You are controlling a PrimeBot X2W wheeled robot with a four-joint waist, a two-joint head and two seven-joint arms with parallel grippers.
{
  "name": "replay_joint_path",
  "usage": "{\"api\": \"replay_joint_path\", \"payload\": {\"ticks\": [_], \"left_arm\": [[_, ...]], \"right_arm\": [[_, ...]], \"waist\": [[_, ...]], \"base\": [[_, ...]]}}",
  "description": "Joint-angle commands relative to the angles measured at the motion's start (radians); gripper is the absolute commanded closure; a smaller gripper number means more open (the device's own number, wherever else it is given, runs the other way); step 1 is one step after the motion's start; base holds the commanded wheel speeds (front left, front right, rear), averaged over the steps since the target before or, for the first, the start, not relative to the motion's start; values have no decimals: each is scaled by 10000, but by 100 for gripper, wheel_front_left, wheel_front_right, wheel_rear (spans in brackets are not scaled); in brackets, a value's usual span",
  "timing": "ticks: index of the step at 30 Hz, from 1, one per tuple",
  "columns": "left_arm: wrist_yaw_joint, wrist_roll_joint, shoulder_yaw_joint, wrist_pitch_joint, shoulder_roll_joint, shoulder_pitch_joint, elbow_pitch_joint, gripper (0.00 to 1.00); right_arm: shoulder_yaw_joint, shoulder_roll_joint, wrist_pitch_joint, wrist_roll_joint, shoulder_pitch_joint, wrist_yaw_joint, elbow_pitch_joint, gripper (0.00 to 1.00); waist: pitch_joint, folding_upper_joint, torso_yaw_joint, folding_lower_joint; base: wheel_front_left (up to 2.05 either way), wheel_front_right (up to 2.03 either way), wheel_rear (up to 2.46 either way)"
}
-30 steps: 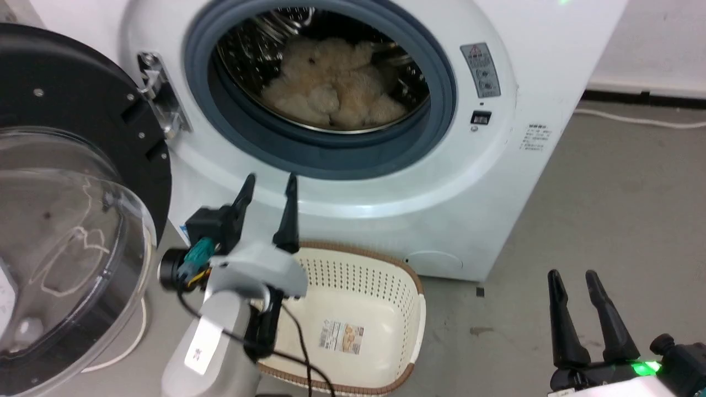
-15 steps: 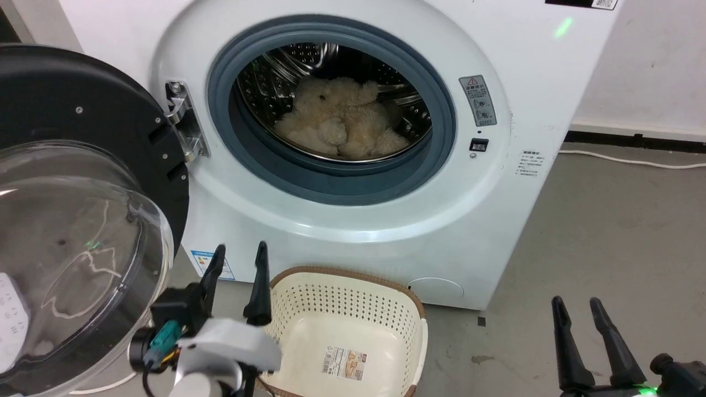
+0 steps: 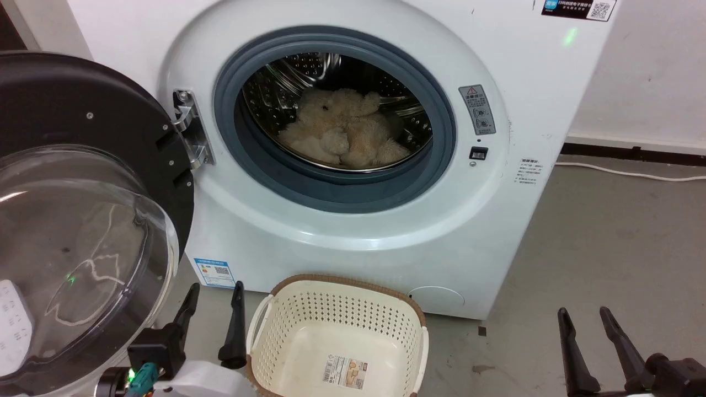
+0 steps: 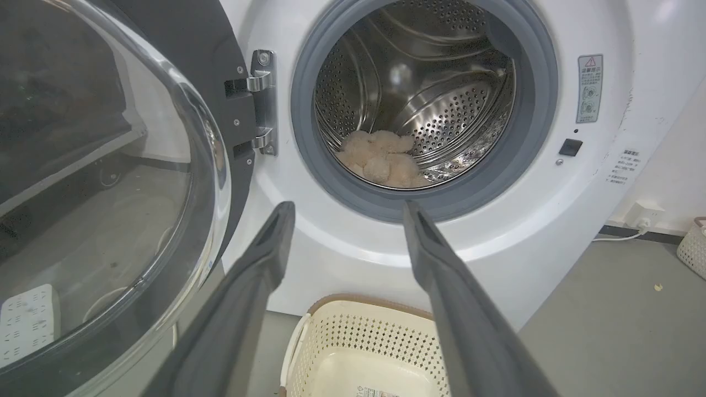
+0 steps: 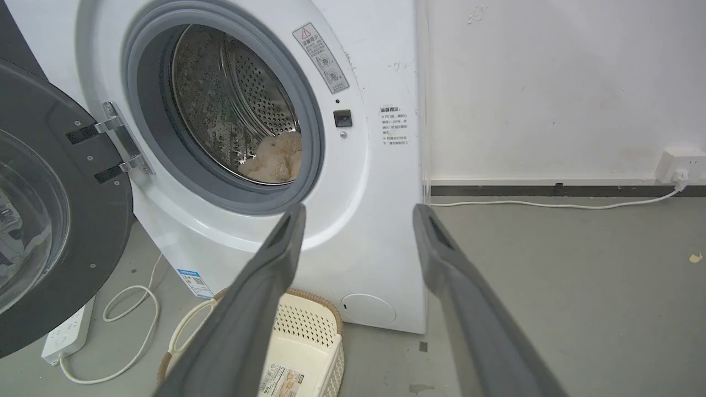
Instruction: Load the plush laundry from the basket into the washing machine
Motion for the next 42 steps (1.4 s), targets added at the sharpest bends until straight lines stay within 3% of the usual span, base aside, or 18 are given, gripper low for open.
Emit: {"api": "replay_joint_path", "payload": {"ticks": [1,15,37,38,42], "left_arm": [[69,93,-29,72,125,193,-154,0],[219,395,-272,453,472,365,-466,0],[410,157,-285,398,386,430,-542,0],[355,173,-310,433,399,347,-506,100],[348,177,-309,440,397,346,-500,100]], "right_arm": [[-90,-20,75,-125,246,8,1,0],[-212,-20,423,-291,390,8,433,0],[-144,-20,578,-227,261,8,416,0],[-153,0,577,-242,252,0,447,100],[-157,0,578,-241,248,0,447,100]], "waist": [[-28,0,4,0],[-150,0,-37,0],[-116,0,-102,0],[-115,0,-103,0],[-112,0,-106,0]], "base": [[0,0,0],[0,0,0],[0,0,0],[0,0,0],[0,0,0]]}}
